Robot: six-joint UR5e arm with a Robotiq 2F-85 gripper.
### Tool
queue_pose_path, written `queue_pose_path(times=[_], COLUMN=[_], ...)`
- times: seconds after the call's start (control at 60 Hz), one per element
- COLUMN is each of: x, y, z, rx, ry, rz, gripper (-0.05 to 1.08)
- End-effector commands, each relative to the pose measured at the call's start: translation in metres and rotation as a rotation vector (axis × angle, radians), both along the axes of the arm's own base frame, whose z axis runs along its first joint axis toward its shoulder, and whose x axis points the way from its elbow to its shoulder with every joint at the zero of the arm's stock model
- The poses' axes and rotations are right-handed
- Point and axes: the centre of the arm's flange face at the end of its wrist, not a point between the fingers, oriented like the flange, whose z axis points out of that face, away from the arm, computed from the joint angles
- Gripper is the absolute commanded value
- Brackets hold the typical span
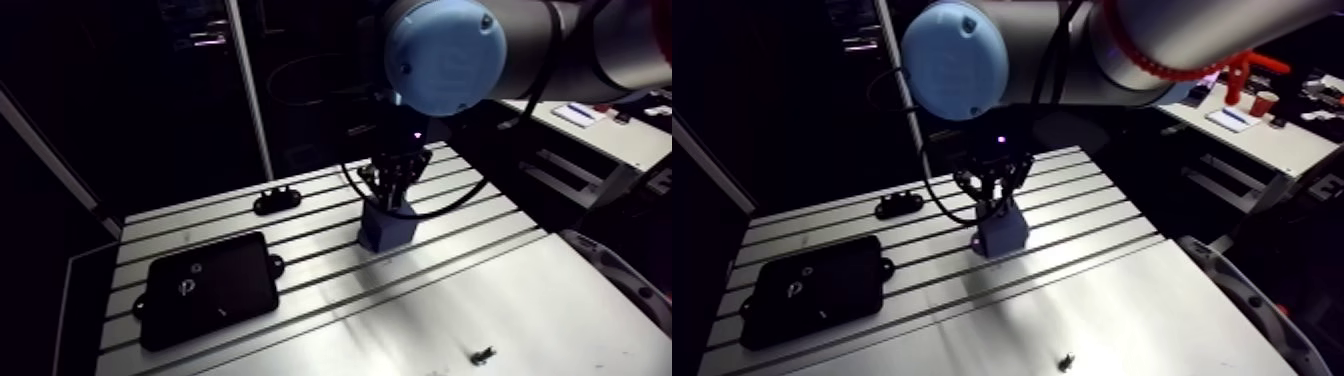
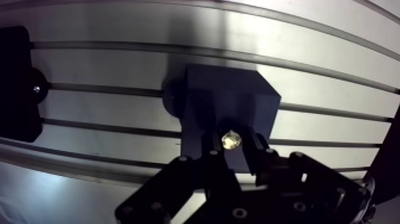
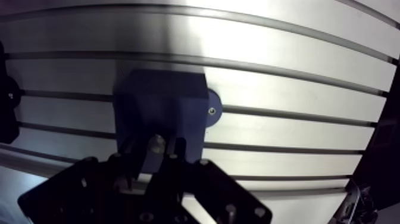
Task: Pick up the M10 bolt and insert it into the hex recess until seated.
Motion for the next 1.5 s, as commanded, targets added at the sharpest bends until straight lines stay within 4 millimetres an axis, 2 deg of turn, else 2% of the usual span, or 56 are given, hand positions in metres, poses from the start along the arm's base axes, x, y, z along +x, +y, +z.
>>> queue_pose_path(times=[0.017,1.5], x=[-0.0001,-0.0009], y=[0.0001,-0.0005], z=[-0.0001,-0.0012], rx=[0.000,-0.005], ry=[0.000,-0.003], rz=[0.003,0.042], gripper=[0.66,0.71])
